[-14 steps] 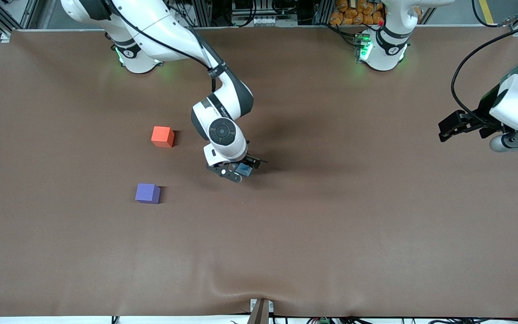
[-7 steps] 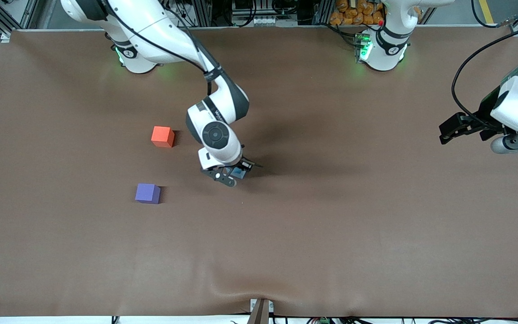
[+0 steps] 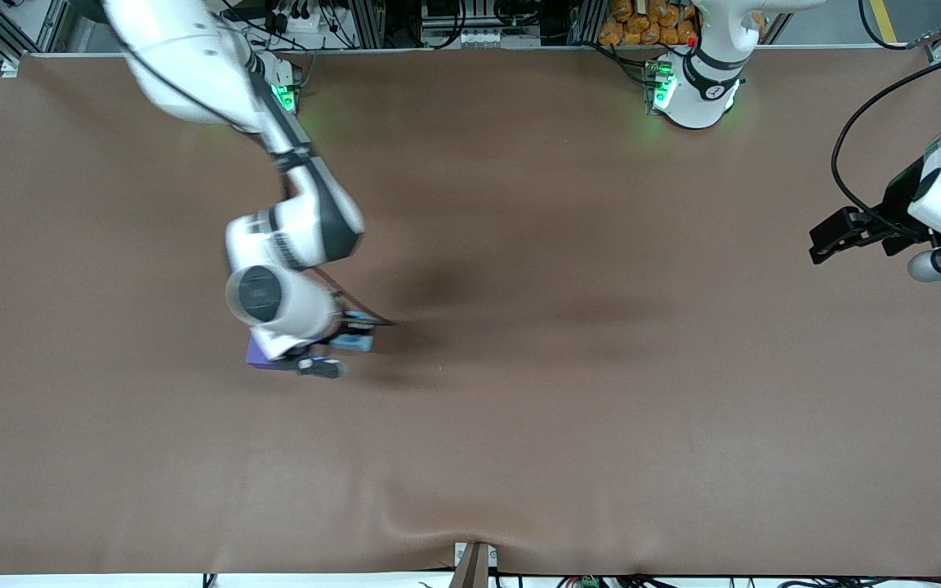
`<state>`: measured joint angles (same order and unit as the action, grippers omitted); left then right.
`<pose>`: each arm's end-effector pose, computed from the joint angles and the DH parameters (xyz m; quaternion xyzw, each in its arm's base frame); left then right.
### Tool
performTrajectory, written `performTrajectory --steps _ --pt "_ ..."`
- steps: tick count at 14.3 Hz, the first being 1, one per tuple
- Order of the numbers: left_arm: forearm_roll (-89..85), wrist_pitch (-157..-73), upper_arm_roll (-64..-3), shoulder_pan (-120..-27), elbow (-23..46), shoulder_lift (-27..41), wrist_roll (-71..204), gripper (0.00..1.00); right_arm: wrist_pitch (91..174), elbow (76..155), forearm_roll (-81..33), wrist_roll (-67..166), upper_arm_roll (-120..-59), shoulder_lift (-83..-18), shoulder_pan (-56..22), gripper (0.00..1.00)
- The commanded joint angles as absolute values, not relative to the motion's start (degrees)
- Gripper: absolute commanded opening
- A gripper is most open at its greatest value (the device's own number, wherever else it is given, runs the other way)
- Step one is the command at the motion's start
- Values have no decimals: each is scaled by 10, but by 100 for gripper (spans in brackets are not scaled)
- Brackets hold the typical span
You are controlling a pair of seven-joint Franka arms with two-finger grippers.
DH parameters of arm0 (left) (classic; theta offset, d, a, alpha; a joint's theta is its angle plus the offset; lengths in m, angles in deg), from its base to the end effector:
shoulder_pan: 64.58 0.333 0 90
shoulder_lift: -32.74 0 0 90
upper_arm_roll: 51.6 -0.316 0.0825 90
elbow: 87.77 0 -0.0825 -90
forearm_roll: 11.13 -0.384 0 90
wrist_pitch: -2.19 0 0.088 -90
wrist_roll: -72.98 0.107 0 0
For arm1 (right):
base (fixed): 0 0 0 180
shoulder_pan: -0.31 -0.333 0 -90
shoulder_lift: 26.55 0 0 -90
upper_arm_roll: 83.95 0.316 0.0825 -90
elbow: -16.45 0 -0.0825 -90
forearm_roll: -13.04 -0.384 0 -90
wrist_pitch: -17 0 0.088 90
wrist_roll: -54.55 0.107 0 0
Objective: Place blue block between orange and purple blocks
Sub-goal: 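Carry the cube with the right gripper toward the orange and purple cubes, then lower the cube between the orange and purple cubes, open the right gripper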
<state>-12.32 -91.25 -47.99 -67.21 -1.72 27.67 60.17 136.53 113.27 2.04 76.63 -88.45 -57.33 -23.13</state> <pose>0.5848 -0.0601 0.6122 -0.9981 -0.0571 -0.0213 0.0041 0.6194 0.2279 0.2763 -0.9930 0.0761 0.0851 0.0317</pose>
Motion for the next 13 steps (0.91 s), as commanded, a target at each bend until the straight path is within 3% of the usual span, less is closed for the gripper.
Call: performTrajectory --steps 1,6,13 --pt "-114 -920 -475 -659 -5 290 623 100 1386 1246 52 703 -872 -497 -200 23" --pt "-114 -919 -475 -659 -4 290 623 100 1517 1349 106 699 -873 -487 -188 23" --pt "-114 -921 -475 -659 -7 287 623 100 1513 1386 105 688 -871 -474 -178 24"
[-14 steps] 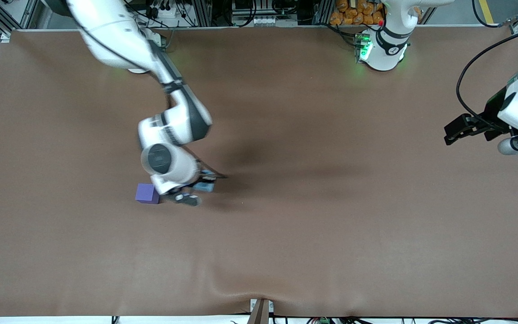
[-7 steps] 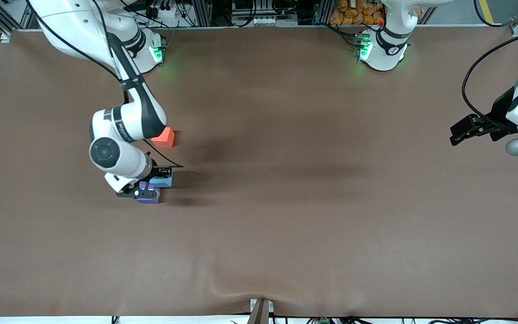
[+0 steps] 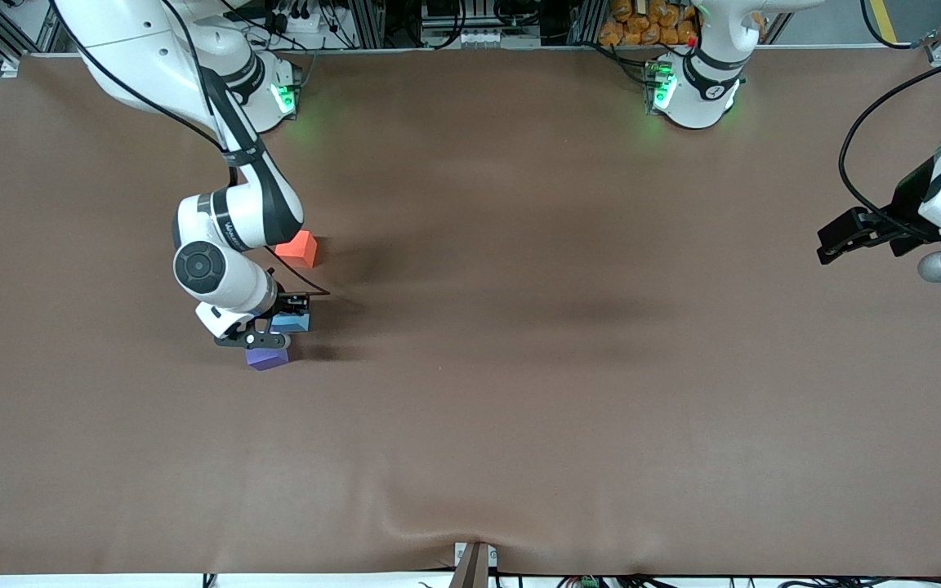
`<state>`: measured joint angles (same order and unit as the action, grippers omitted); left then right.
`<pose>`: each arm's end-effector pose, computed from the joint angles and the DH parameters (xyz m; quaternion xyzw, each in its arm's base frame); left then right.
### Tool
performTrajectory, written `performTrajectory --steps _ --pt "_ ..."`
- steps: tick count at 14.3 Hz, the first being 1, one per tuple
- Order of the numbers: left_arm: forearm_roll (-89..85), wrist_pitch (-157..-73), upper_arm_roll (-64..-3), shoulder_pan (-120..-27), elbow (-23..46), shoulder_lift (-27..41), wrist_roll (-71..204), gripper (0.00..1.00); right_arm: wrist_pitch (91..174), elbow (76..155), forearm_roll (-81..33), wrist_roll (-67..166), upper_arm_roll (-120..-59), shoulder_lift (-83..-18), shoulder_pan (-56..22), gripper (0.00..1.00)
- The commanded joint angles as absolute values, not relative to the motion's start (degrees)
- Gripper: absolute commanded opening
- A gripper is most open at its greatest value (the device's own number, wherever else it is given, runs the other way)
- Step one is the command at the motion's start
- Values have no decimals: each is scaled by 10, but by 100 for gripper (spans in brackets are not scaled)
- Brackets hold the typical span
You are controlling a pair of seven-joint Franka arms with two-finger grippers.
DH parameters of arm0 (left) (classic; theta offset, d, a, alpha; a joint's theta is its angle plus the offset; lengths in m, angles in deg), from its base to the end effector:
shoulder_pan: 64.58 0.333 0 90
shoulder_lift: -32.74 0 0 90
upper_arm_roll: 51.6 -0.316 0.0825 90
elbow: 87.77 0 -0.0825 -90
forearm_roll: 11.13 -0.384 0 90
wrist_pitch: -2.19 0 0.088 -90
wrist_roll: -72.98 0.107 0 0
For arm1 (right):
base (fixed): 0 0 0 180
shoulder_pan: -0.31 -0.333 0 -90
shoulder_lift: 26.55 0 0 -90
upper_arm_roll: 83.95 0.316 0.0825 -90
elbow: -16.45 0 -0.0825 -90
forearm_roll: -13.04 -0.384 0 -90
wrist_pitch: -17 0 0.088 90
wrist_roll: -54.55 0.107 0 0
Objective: Place blue block between orange and purple blocks
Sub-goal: 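Lower the cube between the orange and purple cubes, open the right gripper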
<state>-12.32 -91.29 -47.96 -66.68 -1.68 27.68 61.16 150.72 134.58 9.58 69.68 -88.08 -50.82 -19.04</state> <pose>0.5853 -0.0550 0.6120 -0.9984 -0.0528 -0.0213 0.0044 0.5552 0.1523 0.2148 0.9970 -0.0196 -0.0736 0.0146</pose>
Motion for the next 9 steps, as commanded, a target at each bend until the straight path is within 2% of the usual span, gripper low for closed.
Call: performTrajectory --steps 1,8,9 --pt "-114 -921 -475 -659 -6 287 623 100 1513 1394 105 688 -871 -469 -178 24" --pt "-103 -933 -474 -662 -7 275 623 100 1512 1414 105 688 -871 -462 -168 26" --pt "-103 -933 -473 -664 -7 276 622 100 1512 1419 105 688 -871 -461 -168 30"
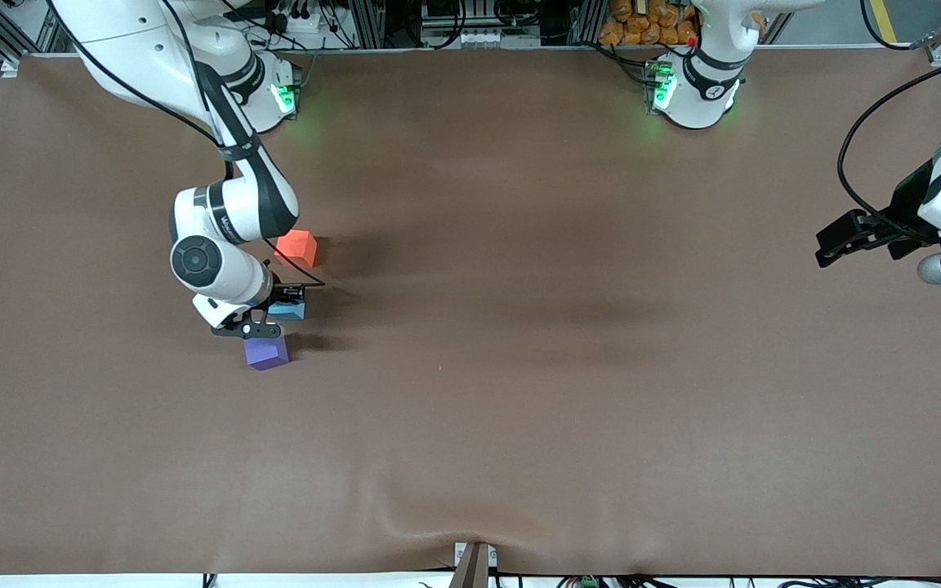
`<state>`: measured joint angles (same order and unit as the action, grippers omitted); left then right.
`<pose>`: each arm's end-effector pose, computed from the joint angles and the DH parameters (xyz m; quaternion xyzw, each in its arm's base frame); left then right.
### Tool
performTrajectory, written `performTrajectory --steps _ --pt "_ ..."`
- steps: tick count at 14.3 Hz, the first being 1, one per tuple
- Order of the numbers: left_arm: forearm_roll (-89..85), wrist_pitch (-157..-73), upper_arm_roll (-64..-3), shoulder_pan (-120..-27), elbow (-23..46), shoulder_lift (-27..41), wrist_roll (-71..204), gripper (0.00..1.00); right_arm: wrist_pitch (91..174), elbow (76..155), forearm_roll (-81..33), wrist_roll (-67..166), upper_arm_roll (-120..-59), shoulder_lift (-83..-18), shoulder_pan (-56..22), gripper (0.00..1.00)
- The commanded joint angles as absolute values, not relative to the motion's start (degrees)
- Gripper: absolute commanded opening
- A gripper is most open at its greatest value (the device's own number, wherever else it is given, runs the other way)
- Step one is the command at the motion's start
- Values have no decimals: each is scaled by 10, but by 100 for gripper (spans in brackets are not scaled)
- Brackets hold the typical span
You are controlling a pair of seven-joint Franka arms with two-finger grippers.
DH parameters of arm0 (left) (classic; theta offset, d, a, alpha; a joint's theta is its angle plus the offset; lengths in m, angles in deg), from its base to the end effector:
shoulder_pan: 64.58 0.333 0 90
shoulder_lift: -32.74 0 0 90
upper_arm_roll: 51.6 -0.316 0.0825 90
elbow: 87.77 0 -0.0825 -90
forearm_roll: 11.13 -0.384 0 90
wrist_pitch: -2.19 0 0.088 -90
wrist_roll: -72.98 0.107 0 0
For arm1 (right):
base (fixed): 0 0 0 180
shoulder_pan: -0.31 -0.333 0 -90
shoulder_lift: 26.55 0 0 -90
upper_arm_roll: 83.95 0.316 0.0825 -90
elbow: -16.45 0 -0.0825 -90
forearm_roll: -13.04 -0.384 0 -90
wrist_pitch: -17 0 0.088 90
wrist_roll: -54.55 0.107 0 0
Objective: Place blue block between orange and purple blocks
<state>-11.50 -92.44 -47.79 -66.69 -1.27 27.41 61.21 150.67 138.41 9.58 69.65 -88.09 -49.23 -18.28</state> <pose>0.5881 -0.0585 0.6077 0.9984 0.0511 0.0243 0.0036 0.5360 0.1387 0.2061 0.9951 -0.0270 -0.0931 0.0187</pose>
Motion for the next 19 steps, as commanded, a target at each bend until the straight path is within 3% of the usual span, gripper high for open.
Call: performTrajectory --steps 1,2,3,4,5,11,19 --pt "-102 -930 -472 -664 -7 278 622 100 1513 1423 105 688 -870 -459 -168 30" --pt "-103 -924 -472 -664 -7 281 622 100 1513 1423 105 688 -870 -459 -168 35" --pt "-102 -915 -472 -663 -7 286 619 100 1513 1423 105 688 -870 -459 -167 52" --pt "-102 -909 -472 -662 -7 290 618 100 1512 1423 104 688 -870 -459 -167 86" --pt "-102 -905 -472 -662 -8 291 618 100 1511 1423 104 689 -870 -459 -167 100" --pt "-102 -900 -471 -665 -7 293 623 100 1471 1403 104 688 -872 -390 -160 100" --pt "-102 -905 -465 -664 -8 289 623 100 1363 1387 104 568 -872 -258 -37 100"
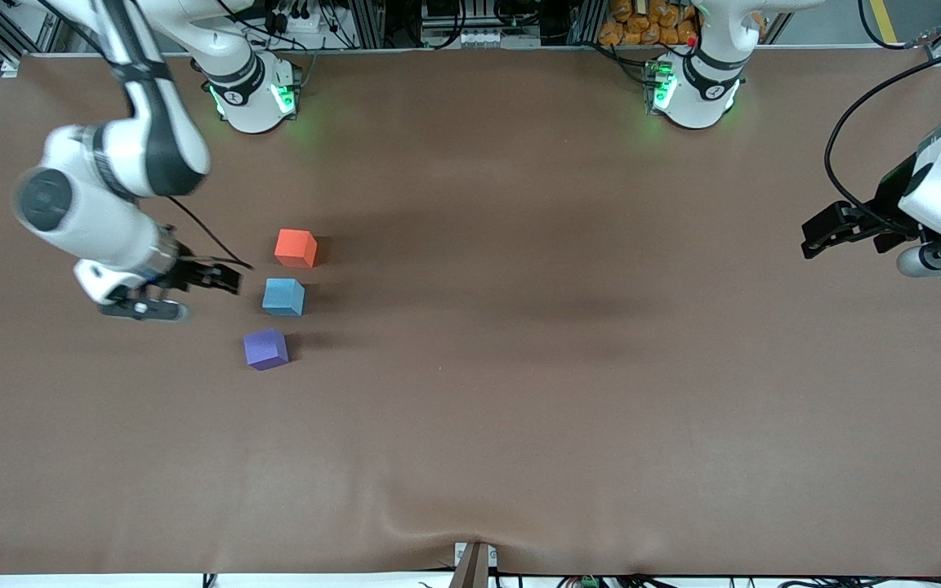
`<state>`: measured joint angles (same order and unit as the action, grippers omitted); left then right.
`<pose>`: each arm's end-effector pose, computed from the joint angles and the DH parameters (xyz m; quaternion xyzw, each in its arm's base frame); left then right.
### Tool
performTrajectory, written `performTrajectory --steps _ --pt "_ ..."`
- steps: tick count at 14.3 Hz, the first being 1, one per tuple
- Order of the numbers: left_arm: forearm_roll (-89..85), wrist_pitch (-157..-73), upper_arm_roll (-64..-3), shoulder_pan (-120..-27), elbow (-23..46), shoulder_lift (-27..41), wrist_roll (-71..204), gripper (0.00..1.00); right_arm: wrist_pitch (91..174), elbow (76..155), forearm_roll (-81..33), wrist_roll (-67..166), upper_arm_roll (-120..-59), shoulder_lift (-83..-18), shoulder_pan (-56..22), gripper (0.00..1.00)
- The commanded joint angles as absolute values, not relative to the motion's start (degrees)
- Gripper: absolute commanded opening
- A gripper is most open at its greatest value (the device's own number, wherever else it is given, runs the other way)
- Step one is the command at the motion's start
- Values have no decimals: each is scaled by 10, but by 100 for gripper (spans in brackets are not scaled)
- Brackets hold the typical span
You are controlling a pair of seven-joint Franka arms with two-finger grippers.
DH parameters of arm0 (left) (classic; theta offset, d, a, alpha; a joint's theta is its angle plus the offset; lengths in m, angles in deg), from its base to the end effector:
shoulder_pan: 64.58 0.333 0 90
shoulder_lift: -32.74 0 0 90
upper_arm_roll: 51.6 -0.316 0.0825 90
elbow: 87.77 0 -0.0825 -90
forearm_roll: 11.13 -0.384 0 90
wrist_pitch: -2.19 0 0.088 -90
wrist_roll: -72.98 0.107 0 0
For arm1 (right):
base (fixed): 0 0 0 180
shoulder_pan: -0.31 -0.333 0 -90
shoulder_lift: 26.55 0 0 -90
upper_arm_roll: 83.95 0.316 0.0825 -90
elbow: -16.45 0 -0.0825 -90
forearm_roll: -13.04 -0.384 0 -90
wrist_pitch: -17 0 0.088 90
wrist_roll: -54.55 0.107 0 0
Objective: Place blue block between orange and purple blocks
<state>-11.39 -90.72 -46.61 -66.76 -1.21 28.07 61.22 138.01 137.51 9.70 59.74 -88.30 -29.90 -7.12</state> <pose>0.5804 -0.0704 0.6113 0.9991 0.0402 0.0144 0.0037 0.5448 0.0323 0.3828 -0.9987 0.0341 0.0311 0.0201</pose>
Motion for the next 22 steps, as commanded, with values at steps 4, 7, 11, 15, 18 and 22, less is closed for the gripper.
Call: performTrajectory --steps 4,7,11,15,18,22 --pt "-103 -907 -465 -662 -7 287 623 100 1306 1372 104 505 -872 -201 31 100" --pt "-102 -901 -465 -661 -8 295 623 100 1169 1263 104 511 -872 -199 47 100" --pt "-102 -884 -462 -661 -4 319 623 100 1068 1161 105 536 -866 -200 38 100" --pt "-97 -925 -461 -660 54 376 622 100 1031 1112 105 535 -866 -202 12 100" --pt "-85 -918 -462 -661 64 395 623 100 1025 1091 105 534 -866 -206 11 100" --pt "-84 -892 -462 -660 64 401 623 100 1018 1090 117 534 -867 -205 13 100"
